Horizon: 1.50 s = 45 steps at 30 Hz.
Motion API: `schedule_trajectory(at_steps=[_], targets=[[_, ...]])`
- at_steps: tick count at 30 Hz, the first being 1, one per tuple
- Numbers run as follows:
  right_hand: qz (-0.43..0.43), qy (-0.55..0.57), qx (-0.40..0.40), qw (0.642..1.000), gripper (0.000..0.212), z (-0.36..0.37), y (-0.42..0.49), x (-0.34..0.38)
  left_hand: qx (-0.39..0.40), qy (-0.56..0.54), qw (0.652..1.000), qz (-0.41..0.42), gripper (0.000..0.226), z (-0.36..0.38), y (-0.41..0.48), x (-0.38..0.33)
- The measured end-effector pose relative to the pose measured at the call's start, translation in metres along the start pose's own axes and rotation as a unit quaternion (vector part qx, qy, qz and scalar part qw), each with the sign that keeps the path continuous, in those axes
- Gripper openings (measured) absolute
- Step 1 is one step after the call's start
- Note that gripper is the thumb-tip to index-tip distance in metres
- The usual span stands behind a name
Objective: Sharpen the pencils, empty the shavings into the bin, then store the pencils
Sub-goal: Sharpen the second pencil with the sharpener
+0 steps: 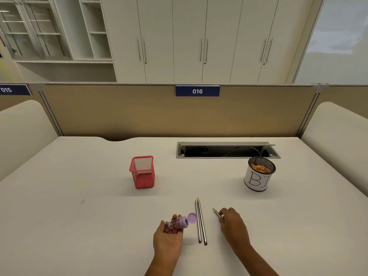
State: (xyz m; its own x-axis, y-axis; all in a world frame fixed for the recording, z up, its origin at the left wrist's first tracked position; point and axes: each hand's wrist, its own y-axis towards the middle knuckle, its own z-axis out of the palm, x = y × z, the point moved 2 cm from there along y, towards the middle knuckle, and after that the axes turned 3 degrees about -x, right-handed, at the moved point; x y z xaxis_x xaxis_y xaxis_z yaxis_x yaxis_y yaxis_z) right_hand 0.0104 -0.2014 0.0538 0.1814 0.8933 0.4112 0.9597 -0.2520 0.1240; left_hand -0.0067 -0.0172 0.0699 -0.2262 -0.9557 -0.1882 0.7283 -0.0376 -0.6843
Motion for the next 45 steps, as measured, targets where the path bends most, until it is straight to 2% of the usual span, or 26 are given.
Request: schedule_trajectory(at_steps=[4, 6, 8, 11, 13, 14, 16, 23, 25, 28, 31, 33, 35, 37, 41, 43, 45], targets=[[-0.014, -0.023, -0.017, 0.999, 0.018, -0.003, 0.0, 0.003, -0.001, 0.0, 1.0, 0.002, 0.025, 0.0, -0.001, 0.0], [-0.046, -0.044, -0.031, 0.997, 0.031, -0.005, -0.001, 0.005, -0.003, 0.0, 1.0, 0.002, 0.025, 0.0, -0.002, 0.001], [-0.058, -0.014, -0.047, 0.997, 0.043, -0.001, -0.003, 0.008, -0.002, -0.003, 1.0, -0.002, 0.025, -0.001, -0.002, 0.001], [-0.081, 0.039, -0.048, 0.995, 0.033, 0.007, -0.013, 0.019, 0.0, -0.006, 1.0, -0.004, 0.025, -0.001, -0.002, 0.003], [-0.029, 0.095, -0.021, 0.995, 0.023, 0.013, -0.019, 0.027, 0.002, -0.005, 1.0, -0.005, 0.026, -0.001, -0.002, 0.005], [-0.009, 0.102, 0.011, 0.995, 0.026, 0.016, -0.021, 0.03, 0.004, -0.004, 1.0, -0.005, 0.026, 0.0, -0.002, 0.006], [-0.007, 0.085, 0.047, 0.995, 0.03, 0.02, -0.023, 0.036, 0.005, -0.002, 1.0, -0.008, 0.027, 0.0, -0.003, 0.007], [-0.006, 0.006, 0.076, 0.997, 0.028, 0.026, -0.017, 0.039, 0.003, 0.003, 1.0, 0.003, 0.029, -0.001, -0.006, 0.006], [-0.008, 0.005, 0.063, 0.998, 0.027, 0.026, -0.018, 0.039, 0.001, 0.002, 1.0, 0.005, 0.028, -0.001, -0.007, 0.005], [-0.02, 0.022, 0.028, 0.999, 0.014, 0.02, -0.019, 0.037, 0.003, 0.006, 1.0, 0.004, 0.028, 0.0, -0.007, 0.005], [0.013, 0.054, 0.1, 0.993, 0.01, 0.011, -0.019, 0.028, 0.006, 0.003, 1.0, 0.007, 0.028, 0.001, -0.008, 0.003], [0.045, 0.127, 0.145, 0.98, 0.011, 0.002, -0.021, 0.018, 0.008, 0.001, 1.0, 0.005, 0.027, 0.002, -0.006, 0.001], [0.068, 0.193, 0.164, 0.965, 0.023, -0.011, -0.029, 0.008, 0.008, 0.006, 1.0, 0.005, 0.026, 0.0, -0.004, 0.0], [0.054, 0.221, 0.158, 0.961, 0.024, -0.027, -0.039, 0.002, 0.014, 0.006, 1.0, 0.007, 0.027, -0.001, -0.002, 0.0], [-0.055, 0.209, 0.089, 0.972, 0.022, -0.056, -0.054, 0.004, 0.013, -0.001, 1.0, 0.007, 0.026, 0.003, -0.002, 0.003], [-0.108, 0.175, 0.06, 0.977, 0.009, -0.056, -0.06, 0.003, 0.013, 0.005, 1.0, 0.003, 0.023, 0.005, -0.002, 0.005], [-0.144, 0.118, 0.02, 0.982, 0.026, -0.053, -0.063, 0.003, 0.019, 0.005, 1.0, 0.001, 0.021, 0.006, -0.003, 0.007]])
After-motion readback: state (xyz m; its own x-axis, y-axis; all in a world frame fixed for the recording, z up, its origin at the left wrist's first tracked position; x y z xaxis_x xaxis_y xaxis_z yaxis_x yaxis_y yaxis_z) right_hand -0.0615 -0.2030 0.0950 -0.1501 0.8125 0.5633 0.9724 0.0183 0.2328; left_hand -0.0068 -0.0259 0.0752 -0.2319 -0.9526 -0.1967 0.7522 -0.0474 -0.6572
